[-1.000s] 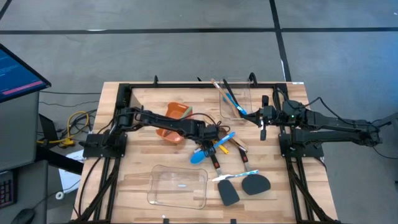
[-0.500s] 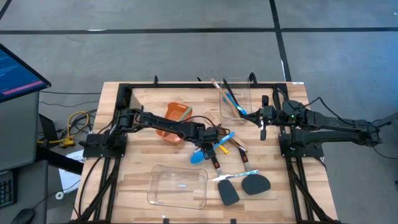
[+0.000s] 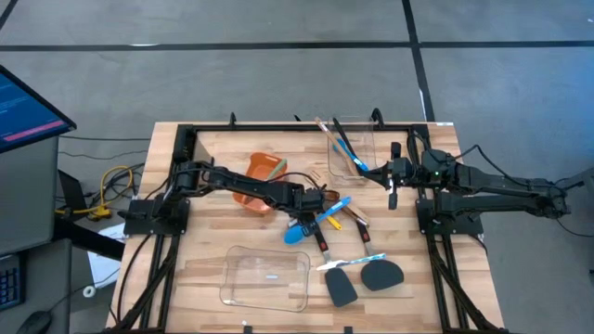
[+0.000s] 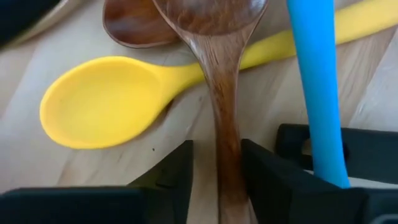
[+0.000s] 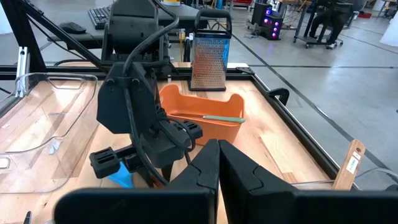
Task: Pick & Place Kitchen Items
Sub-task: Put the dark brown serving spoon into the top transparent bin
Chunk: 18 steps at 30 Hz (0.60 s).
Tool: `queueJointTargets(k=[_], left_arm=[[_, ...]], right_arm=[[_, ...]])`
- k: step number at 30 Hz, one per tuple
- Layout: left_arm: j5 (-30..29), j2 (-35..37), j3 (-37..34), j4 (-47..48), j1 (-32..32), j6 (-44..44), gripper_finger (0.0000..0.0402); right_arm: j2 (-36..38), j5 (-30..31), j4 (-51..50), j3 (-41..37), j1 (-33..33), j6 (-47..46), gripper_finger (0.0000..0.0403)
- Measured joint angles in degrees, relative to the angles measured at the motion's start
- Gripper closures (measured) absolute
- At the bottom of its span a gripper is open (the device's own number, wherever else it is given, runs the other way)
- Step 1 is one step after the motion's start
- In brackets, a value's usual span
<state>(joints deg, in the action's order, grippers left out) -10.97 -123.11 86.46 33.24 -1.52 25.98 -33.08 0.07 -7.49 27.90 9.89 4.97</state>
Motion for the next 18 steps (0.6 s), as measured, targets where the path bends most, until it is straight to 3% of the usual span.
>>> queueJointTargets(k=[9,18], left_arm=[[0.2,0.6,0.0,0.4,-0.2,-2.2,0.038],[-0.1,5.1,0.0,2.0,-0.5,-3.9,0.0364]], right_arm=[[0.0,0.0,0.0,0.0,0.0,0.0,0.0402],[0.0,0.0,0.0,0.0,0.0,0.1,0.0402]])
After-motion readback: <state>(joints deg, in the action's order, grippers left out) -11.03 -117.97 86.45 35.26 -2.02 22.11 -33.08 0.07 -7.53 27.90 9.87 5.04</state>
